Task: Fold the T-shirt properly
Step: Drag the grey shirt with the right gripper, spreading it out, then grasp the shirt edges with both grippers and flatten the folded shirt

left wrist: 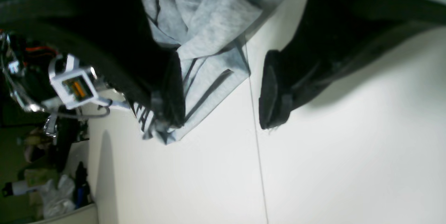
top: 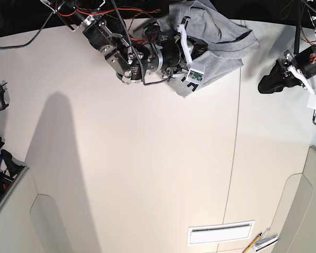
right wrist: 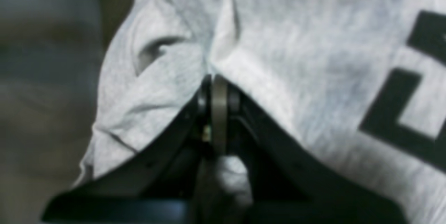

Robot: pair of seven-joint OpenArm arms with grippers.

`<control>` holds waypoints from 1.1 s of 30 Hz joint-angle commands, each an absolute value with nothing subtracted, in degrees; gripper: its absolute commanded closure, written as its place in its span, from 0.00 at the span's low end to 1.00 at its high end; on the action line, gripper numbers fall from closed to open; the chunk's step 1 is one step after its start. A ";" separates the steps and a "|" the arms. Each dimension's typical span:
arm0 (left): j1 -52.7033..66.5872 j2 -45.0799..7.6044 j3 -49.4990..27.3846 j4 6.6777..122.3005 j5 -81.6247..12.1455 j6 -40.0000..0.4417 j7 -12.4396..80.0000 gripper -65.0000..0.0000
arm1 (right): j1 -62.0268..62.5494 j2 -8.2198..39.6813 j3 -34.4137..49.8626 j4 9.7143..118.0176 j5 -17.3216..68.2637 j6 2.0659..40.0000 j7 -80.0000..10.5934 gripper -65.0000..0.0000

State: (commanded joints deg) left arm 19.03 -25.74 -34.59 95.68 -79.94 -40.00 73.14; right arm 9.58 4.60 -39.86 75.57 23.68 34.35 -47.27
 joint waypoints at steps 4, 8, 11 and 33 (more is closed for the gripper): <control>19.03 -25.74 -34.59 95.68 -80.40 -40.00 73.14 0.43 | 15.62 4.23 -39.72 71.55 23.35 34.20 -46.54 1.00; 19.03 -25.76 -34.59 95.72 -82.32 -40.00 74.50 0.43 | 20.64 4.21 -39.03 71.55 22.68 32.71 -46.04 1.00; 19.03 -25.76 -34.57 96.68 -84.51 -40.00 76.86 0.43 | 22.52 3.53 -36.29 71.57 23.24 32.75 -46.13 1.00; 19.99 -21.58 5.58 108.44 -57.82 -40.00 62.72 0.43 | 24.40 -1.58 -11.38 65.56 16.38 33.06 -35.57 1.00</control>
